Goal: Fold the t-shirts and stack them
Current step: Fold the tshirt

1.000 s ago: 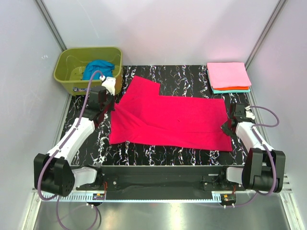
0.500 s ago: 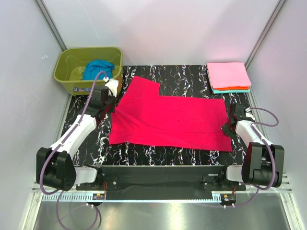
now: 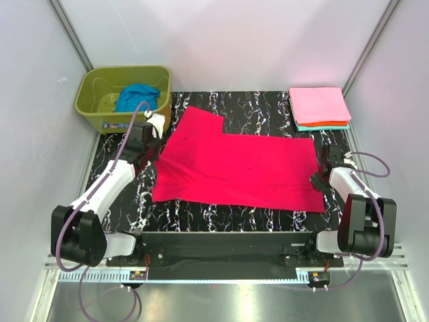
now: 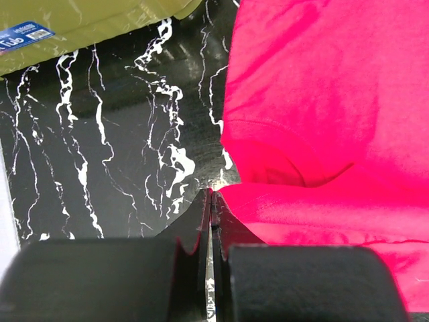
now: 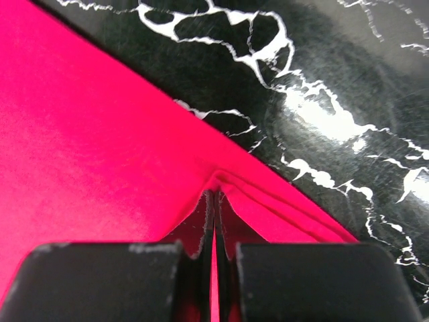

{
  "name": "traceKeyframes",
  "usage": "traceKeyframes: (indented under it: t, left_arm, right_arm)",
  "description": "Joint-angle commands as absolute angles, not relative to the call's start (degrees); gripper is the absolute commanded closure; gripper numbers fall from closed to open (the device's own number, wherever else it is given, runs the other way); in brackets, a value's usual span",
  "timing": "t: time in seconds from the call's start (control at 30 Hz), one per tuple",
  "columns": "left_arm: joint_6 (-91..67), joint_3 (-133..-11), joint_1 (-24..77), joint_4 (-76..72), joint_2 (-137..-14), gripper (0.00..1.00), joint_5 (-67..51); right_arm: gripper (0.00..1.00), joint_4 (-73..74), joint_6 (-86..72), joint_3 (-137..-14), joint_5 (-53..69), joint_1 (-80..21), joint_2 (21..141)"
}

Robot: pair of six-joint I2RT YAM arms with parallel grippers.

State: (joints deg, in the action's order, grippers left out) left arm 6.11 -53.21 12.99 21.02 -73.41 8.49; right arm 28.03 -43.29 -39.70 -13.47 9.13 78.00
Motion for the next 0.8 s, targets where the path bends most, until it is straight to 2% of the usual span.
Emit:
traceKeyframes:
  t: [0.0, 0.27, 0.67, 0.77]
  left_arm:
    - [7.29, -54.66, 12.74, 19.69, -74.79, 1.00, 11.95]
    - [6.95, -55.81, 12.75, 19.86, -76.02, 1.00, 12.83]
    - [6.15, -55.72, 12.83, 19.07, -77.34, 1.00, 14.68]
    - [6.59, -56.34, 12.75, 17.85, -77.08, 1.00, 11.45]
  right_arm:
    - [1.00, 26.46, -44.21, -40.43, -17.31, 9.84, 77.26]
    - [1.00, 23.56, -41.57, -39.55, -17.31, 10.28, 74.79]
    - [1.00, 21.09, -39.81, -42.27, -15.12, 10.46, 80.68]
    - [0.99, 21.09, -39.38, -43.06, -15.21, 10.46, 82.61]
